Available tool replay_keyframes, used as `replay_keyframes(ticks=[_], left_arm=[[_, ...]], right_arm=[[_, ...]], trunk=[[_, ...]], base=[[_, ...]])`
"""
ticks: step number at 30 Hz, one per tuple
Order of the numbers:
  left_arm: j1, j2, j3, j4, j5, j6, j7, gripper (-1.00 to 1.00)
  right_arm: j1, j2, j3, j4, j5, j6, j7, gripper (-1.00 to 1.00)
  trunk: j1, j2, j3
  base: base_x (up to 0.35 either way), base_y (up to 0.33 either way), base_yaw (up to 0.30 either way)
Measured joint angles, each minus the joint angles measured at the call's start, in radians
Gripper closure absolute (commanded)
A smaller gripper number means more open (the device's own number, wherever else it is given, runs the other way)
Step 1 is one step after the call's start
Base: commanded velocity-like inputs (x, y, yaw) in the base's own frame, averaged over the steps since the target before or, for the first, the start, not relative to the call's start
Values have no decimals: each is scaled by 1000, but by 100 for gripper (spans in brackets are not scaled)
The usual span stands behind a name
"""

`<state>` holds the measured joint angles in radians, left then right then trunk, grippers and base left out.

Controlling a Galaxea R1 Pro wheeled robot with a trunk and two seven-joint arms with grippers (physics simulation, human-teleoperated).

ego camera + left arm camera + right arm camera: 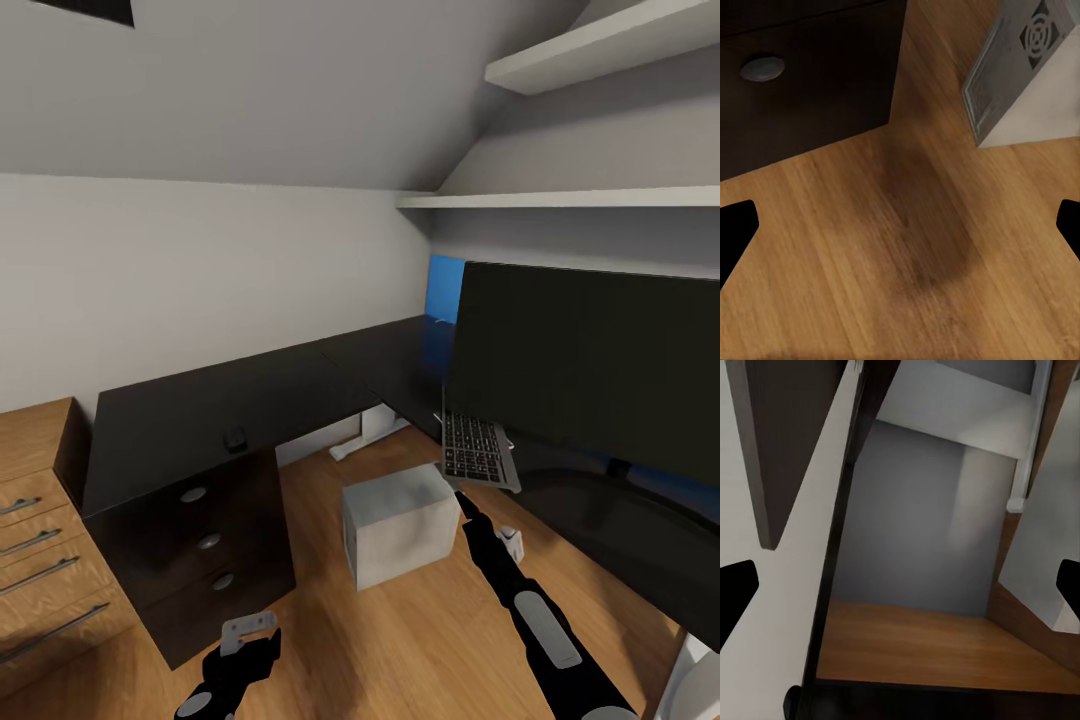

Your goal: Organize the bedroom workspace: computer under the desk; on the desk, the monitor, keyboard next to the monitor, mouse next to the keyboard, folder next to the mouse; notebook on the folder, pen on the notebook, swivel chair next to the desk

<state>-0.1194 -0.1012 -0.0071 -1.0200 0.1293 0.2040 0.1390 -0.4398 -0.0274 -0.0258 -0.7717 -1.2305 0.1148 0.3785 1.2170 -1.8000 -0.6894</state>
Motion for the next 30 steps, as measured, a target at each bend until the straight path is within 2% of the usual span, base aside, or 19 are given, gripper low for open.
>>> replay_keyframes(ticks=[3, 14, 24, 30], left_arm=[[0, 0, 0, 0, 0, 0, 0, -100], [0, 0, 0, 0, 0, 0, 0, -100], [0, 0, 0, 0, 1, 0, 0, -100], [0, -1, -1, 6, 0, -1, 0, -100]], right_arm=[[0, 0, 0, 0, 0, 0, 0, -100], [0, 0, -1, 0, 0, 0, 1, -100], [0, -3, -2, 0, 0, -1, 3, -100], [0, -2, -2, 0, 0, -1, 3, -100]], trunk=[[0, 0, 0], [-42, 77, 34], [-42, 77, 34], [-65, 119, 53]], base=[[0, 0, 0], [0, 0, 0], [0, 0, 0], [0, 0, 0]])
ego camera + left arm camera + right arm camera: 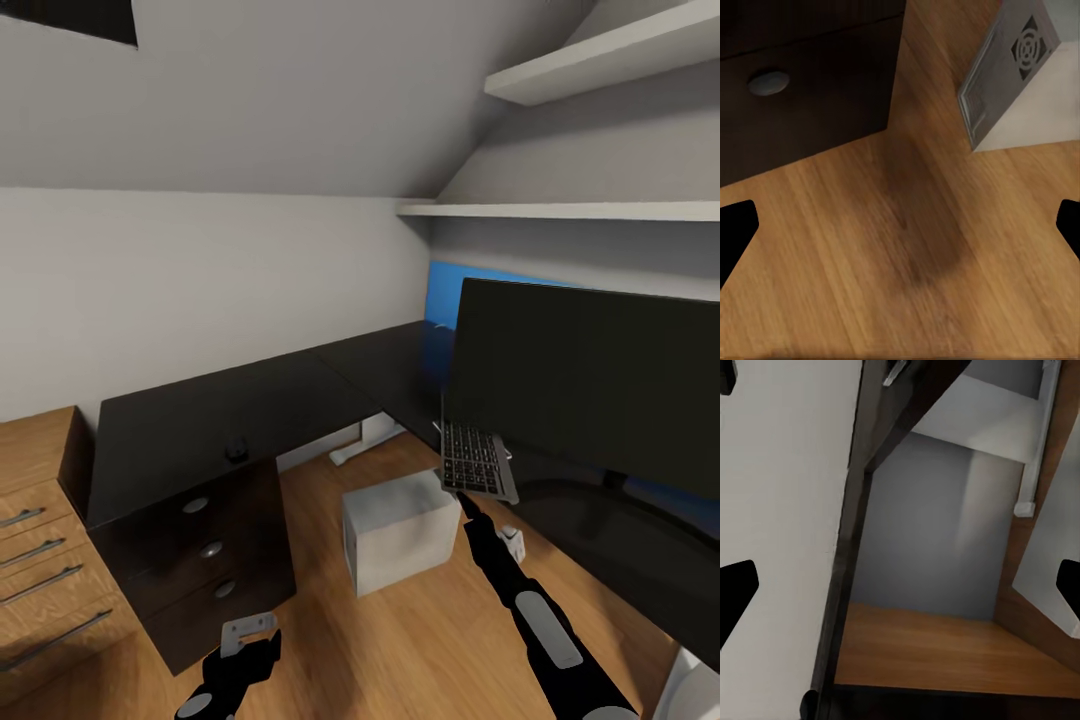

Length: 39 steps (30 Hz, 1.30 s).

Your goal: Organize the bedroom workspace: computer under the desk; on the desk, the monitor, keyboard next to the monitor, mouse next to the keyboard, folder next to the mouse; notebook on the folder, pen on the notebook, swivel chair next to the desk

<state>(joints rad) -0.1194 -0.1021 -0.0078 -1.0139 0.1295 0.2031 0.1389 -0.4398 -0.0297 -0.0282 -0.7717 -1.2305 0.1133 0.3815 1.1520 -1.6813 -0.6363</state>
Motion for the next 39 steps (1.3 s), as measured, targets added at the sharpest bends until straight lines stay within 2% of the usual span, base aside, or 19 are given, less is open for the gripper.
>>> replay_keyframes(ticks=[4, 16, 39], left_arm=[[0, -1, 0, 8, 0, 0, 0, -100], [0, -1, 1, 12, 1, 0, 0, -100], [0, 1, 1, 15, 1, -2, -2, -100]], right_arm=[[0, 0, 0, 0, 0, 0, 0, -100], [0, -2, -1, 0, 0, -1, 0, -100], [0, -3, -2, 0, 0, 0, 0, -100]], trunk=[[-15, 28, 13], [-15, 28, 13], [-16, 28, 13]], base=[[0, 0, 0], [2, 0, 0], [78, 0, 0]])
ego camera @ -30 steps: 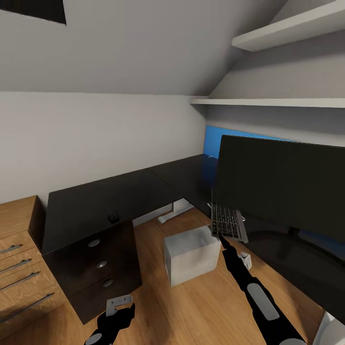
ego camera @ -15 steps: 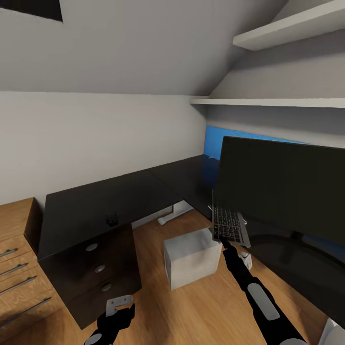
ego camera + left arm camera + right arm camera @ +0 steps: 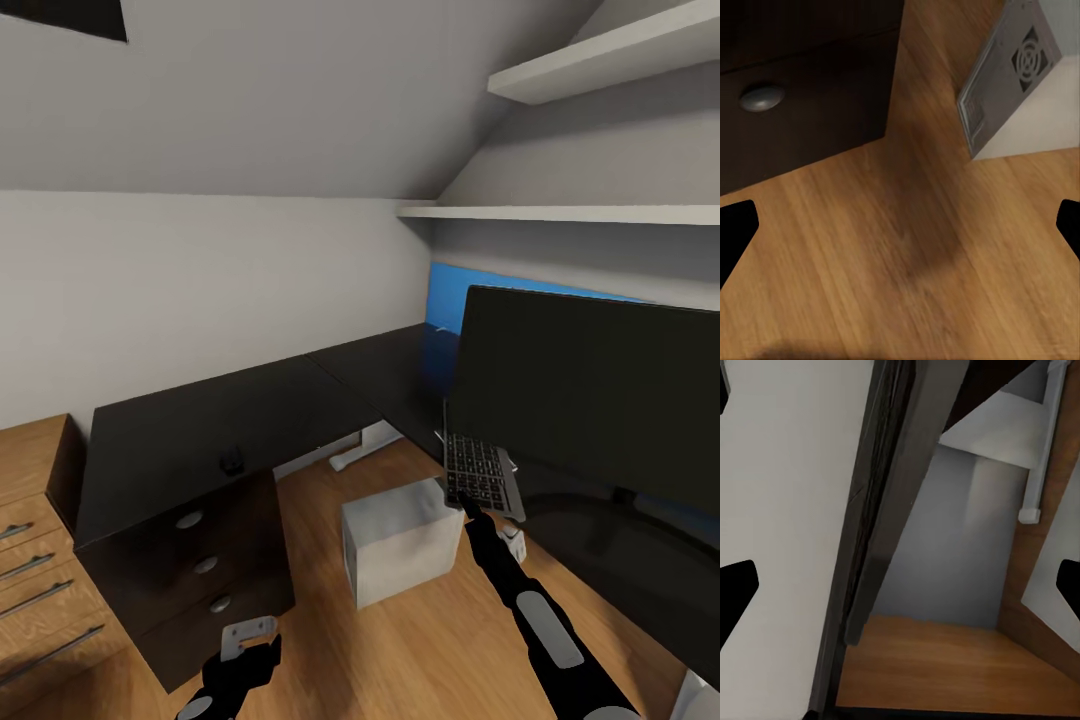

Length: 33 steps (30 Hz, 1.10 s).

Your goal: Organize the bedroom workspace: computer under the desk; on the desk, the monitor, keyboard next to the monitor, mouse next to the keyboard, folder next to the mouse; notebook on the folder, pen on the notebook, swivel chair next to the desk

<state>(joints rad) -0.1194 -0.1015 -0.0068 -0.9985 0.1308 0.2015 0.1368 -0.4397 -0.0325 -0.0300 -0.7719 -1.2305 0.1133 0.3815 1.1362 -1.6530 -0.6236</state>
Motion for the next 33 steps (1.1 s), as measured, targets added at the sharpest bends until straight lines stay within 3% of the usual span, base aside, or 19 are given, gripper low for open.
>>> replay_keyframes(ticks=[8, 30, 31, 33], left_arm=[[0, 0, 0, 0, 0, 0, -1, -100], [0, 0, 0, 1, 0, 1, 2, -100], [0, 0, 0, 1, 0, 1, 2, -100], [0, 0, 0, 2, -1, 1, 2, -100]], right_arm=[[0, -1, -1, 0, 0, 0, 0, -100], [0, -2, -1, 0, 1, 0, -2, -100], [0, -2, -1, 0, 1, 0, -2, 100], [0, -2, -1, 0, 1, -1, -3, 100]], trunk=[[0, 0, 0], [0, 0, 0], [0, 0, 0], [0, 0, 0]], base=[[137, 0, 0], [4, 0, 0], [0, 0, 0], [0, 0, 0]])
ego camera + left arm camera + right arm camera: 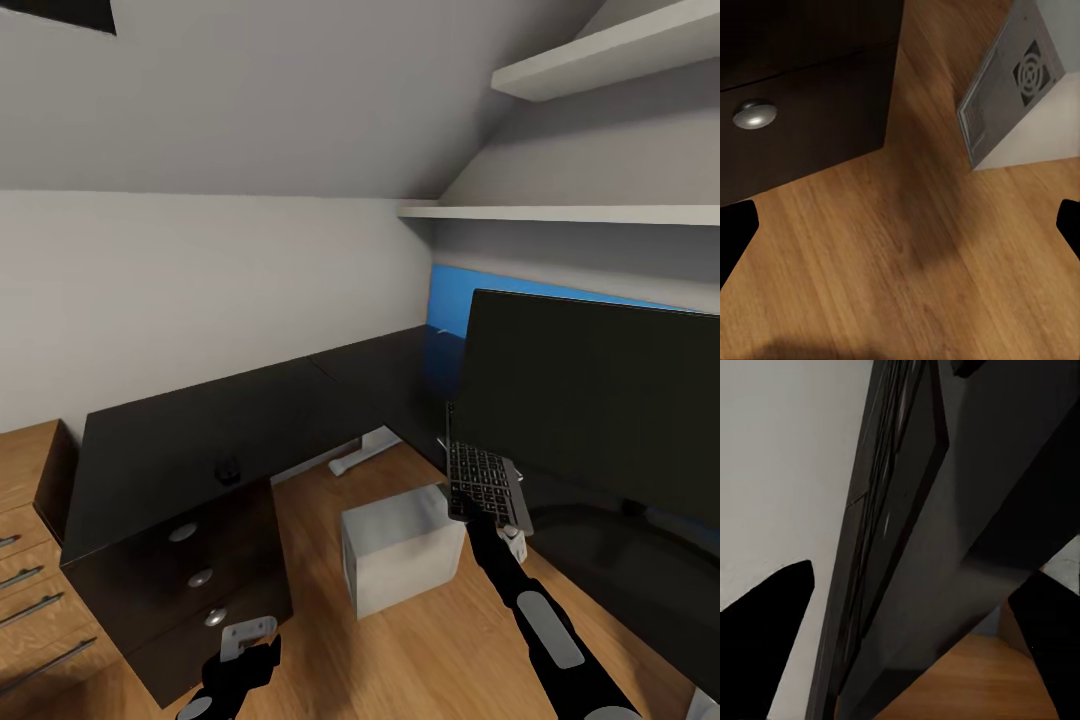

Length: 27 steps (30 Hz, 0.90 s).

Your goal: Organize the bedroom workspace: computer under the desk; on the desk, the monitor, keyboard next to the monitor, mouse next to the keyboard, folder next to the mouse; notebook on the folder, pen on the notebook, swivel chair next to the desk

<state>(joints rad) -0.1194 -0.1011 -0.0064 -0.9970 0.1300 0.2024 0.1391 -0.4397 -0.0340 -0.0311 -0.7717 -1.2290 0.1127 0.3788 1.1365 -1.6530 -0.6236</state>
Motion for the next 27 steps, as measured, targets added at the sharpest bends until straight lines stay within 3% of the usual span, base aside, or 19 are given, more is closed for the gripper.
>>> replay_keyframes(ticks=[27], left_arm=[[0, 0, 1, 31, 1, -1, -1, -100]], right_arm=[[0, -1, -23, -1, -2, 6, -1, 100]], trunk=[[0, 0, 0]], base=[[0, 0, 0]])
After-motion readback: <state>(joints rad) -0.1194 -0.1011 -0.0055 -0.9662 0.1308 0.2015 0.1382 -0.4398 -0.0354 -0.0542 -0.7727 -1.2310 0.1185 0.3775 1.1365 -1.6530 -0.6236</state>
